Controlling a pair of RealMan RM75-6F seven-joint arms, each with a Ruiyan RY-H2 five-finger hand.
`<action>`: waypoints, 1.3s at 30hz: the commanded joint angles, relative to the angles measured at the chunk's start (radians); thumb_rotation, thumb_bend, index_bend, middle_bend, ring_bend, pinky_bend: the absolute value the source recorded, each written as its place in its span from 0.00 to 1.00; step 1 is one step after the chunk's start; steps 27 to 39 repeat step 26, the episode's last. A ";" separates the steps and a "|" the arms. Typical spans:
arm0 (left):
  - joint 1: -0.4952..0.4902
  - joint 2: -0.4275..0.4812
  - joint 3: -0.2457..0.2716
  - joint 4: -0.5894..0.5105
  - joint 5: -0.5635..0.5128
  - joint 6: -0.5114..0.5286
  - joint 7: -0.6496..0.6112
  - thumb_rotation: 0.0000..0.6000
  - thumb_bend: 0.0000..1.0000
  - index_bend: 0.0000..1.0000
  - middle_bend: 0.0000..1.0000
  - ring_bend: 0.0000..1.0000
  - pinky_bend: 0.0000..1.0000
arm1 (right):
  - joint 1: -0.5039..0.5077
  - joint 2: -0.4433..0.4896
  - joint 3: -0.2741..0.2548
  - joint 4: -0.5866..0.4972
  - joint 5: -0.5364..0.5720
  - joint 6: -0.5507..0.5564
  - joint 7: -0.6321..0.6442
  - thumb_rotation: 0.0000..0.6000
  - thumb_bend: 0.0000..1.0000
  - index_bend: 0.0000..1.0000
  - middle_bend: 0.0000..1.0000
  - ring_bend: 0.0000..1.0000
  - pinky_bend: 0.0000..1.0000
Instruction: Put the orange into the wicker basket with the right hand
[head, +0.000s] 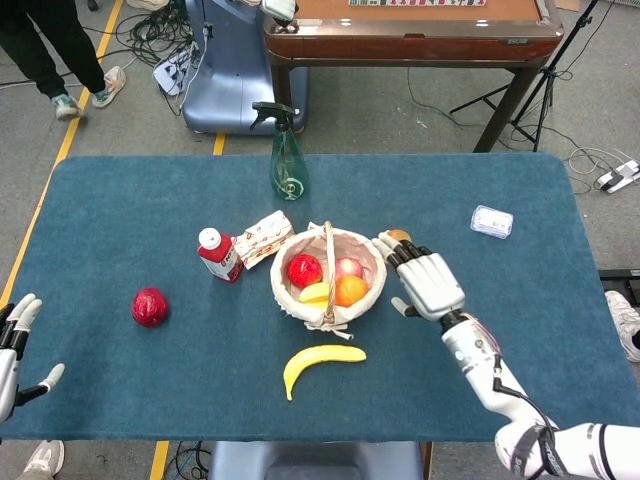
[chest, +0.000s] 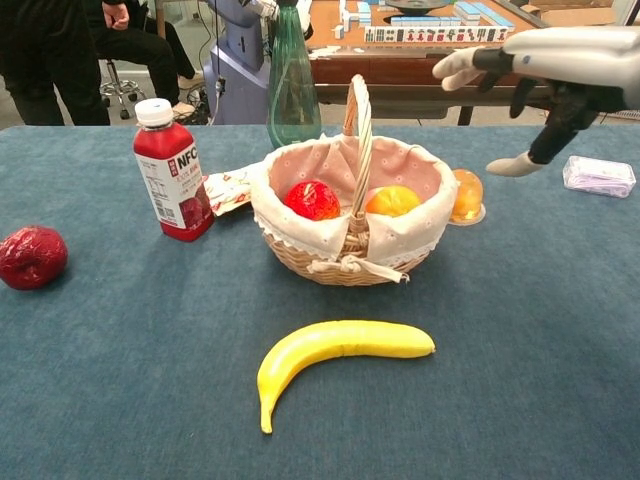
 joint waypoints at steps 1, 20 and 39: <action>-0.001 0.000 0.000 0.001 0.000 -0.002 0.000 1.00 0.25 0.04 0.00 0.00 0.04 | -0.087 0.071 -0.054 -0.021 -0.107 0.089 0.052 1.00 0.25 0.00 0.10 0.12 0.32; -0.022 -0.002 -0.007 -0.012 -0.011 -0.035 0.025 1.00 0.25 0.04 0.00 0.00 0.04 | -0.491 0.191 -0.217 0.166 -0.397 0.451 0.375 1.00 0.25 0.00 0.15 0.12 0.32; -0.033 -0.008 -0.011 -0.018 -0.010 -0.045 0.038 1.00 0.25 0.04 0.00 0.00 0.04 | -0.550 0.171 -0.213 0.197 -0.408 0.491 0.389 1.00 0.25 0.00 0.15 0.12 0.32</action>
